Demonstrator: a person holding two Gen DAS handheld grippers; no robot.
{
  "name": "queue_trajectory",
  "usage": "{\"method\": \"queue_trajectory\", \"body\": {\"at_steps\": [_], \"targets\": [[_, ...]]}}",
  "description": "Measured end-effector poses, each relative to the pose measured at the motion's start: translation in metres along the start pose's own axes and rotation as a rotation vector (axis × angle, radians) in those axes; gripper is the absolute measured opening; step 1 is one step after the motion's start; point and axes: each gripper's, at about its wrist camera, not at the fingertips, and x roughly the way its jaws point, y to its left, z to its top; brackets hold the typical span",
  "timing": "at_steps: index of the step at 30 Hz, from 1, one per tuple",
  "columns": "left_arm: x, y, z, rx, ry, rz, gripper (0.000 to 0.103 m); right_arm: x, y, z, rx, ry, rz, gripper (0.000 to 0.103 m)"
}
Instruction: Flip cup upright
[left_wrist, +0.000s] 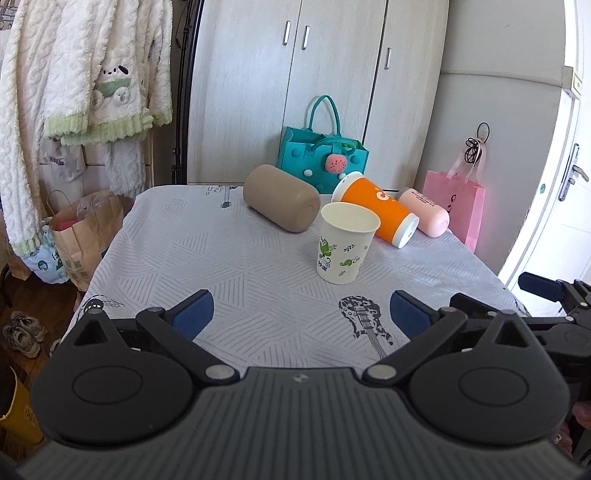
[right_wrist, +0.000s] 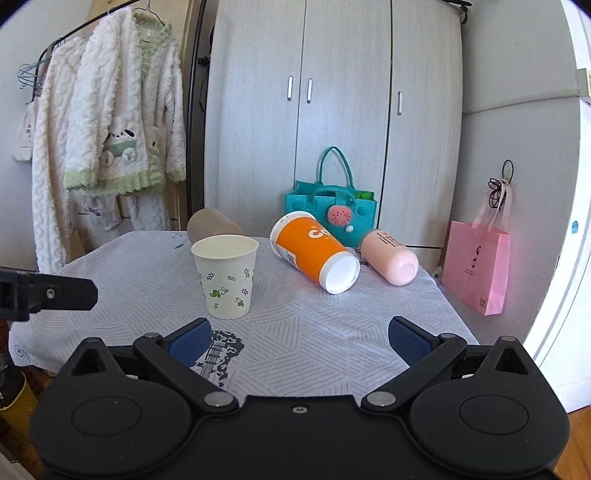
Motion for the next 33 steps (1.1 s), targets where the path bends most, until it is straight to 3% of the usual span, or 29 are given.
{"method": "queue_trajectory", "body": {"at_steps": [8, 22, 28, 33], "targets": [[0.011, 0.008, -0.003, -0.009, 0.024, 0.044, 0.103, 0.005, 0.005, -0.002, 0.016, 0.03, -0.018, 0.103], [0.022, 0.013, -0.009, 0.001, 0.017, 0.057, 0.103, 0.009, 0.005, -0.003, 0.023, 0.056, -0.071, 0.103], [0.02, 0.003, -0.014, 0.069, 0.0, 0.108, 0.103, 0.011, 0.007, -0.002, 0.025, 0.062, -0.072, 0.103], [0.021, 0.005, -0.015, 0.027, 0.009, 0.105, 0.103, 0.009, 0.007, -0.003, 0.031, 0.059, -0.086, 0.103]]}}
